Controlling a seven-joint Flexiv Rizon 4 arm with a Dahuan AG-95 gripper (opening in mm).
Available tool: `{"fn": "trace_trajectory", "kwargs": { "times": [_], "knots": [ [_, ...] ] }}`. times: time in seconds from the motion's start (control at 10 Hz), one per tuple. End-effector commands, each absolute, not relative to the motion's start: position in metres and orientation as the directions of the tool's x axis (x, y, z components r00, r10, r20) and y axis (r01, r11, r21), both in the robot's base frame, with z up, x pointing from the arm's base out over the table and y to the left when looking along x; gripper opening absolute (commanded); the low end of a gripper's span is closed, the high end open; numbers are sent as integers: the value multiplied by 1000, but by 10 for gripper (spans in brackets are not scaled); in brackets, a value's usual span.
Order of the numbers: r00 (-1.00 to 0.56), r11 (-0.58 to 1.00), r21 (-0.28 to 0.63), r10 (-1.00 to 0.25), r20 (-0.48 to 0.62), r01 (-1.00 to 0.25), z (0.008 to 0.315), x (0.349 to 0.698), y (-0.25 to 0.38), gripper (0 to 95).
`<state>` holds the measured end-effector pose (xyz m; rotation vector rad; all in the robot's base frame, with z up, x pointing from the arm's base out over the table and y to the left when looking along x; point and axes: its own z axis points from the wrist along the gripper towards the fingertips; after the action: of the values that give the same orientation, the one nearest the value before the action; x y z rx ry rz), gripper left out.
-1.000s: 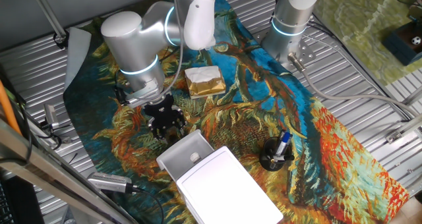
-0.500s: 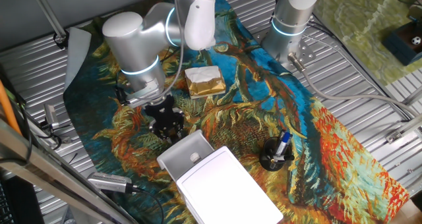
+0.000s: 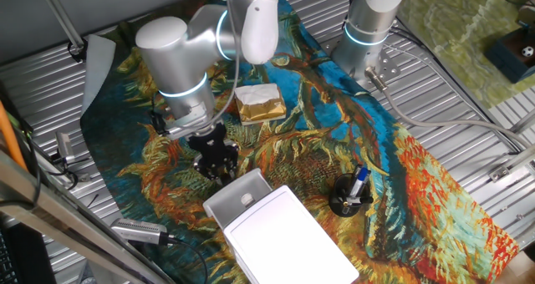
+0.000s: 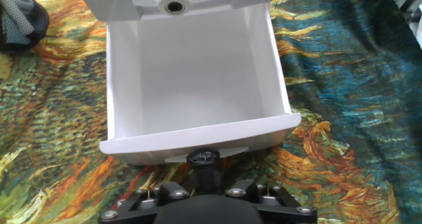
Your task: Grasp the handle and close the drawer
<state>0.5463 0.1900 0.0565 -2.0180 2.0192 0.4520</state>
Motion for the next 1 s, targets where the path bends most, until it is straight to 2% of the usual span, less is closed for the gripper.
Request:
{"fn": "trace_trajectory", "kwargs": {
  "times": [0.1, 1.0],
  "knots": [
    [-12, -4, 40, -922, -387, -999, 56, 546, 194, 0],
    [-47, 34, 40, -918, -393, -999, 56, 540, 217, 0]
  ]
}}
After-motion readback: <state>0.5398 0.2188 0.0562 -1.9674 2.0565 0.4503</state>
